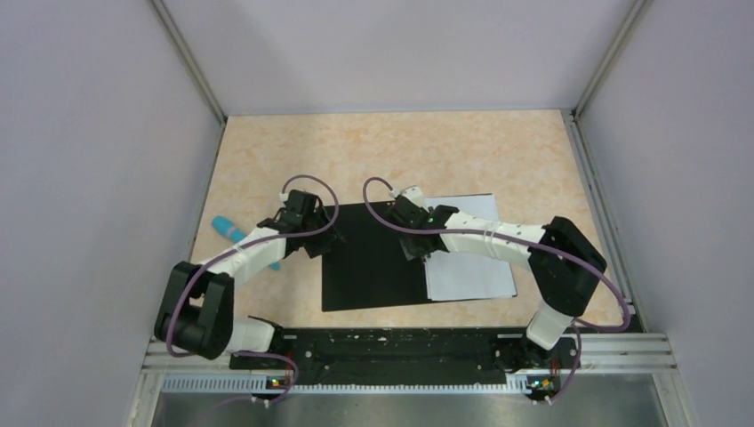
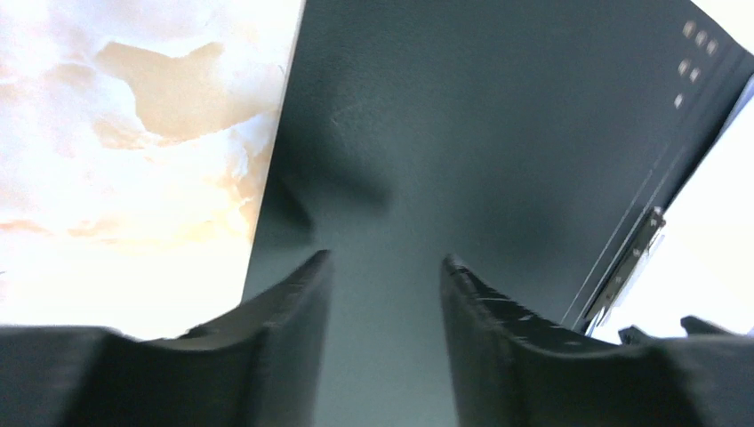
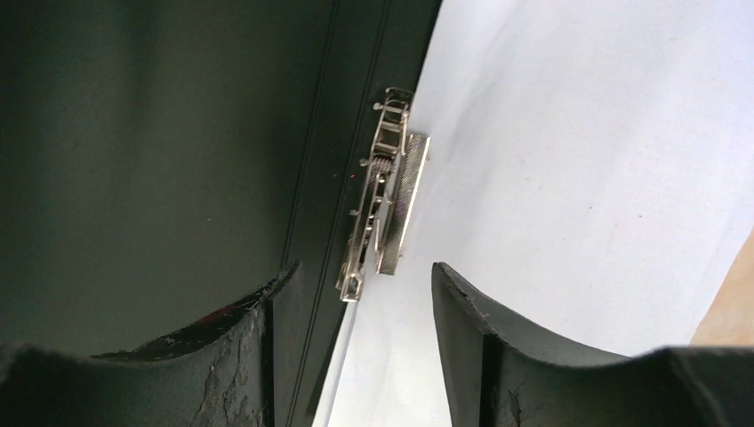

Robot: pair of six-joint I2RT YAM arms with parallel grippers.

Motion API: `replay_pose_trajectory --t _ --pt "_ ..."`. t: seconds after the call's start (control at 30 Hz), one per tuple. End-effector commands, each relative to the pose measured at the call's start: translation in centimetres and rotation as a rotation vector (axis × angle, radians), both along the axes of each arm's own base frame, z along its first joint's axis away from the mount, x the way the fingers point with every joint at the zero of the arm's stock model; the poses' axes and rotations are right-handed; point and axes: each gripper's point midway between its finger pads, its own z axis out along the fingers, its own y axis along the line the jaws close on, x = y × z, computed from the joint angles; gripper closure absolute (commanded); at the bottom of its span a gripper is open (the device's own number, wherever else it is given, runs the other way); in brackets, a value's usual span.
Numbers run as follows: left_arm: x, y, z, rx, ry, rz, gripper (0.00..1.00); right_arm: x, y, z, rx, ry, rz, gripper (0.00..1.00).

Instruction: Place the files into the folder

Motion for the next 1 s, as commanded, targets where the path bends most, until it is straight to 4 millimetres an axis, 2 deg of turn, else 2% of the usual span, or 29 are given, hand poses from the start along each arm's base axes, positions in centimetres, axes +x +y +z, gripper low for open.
replay_pose_trajectory --t 0.0,0.13,0.43,0.67,0.77,0.87,0.97 --pt "1.5 1.0 4.8 0.063 -0.159 -0.061 0.39 1.7 -1.3 -0.4 -0.029 -0.041 -0.031 0.45" --pt "1.5 1.2 5.9 0.062 -0.195 -0.136 0.27 2.8 -1.9 -1.1 0.016 -0.035 -0.047 0.46" --pt "0.3 1.6 3.3 0.029 -0.128 -0.221 0.24 3.5 0.0 -2.7 0.101 0.002 0.005 0.48" --pt "-0.2 1.5 2.2 0.018 -0.094 -0.208 0.24 3.6 -0.6 -2.1 0.095 -0.036 -0.011 0.48" --pt "-0.2 1.8 1.9 0.029 -0.083 -0.193 0.25 3.8 -0.8 -1.0 0.106 -0.063 -0.025 0.48" --pt "-0.1 2.1 1.8 0.045 -0.083 -0.178 0.25 3.6 -0.2 0.4 0.152 -0.078 -0.021 0.48" --pt "0.0 2.2 2.0 0.048 -0.091 -0.167 0.26 3.2 0.4 0.8 0.153 -0.093 -0.014 0.48"
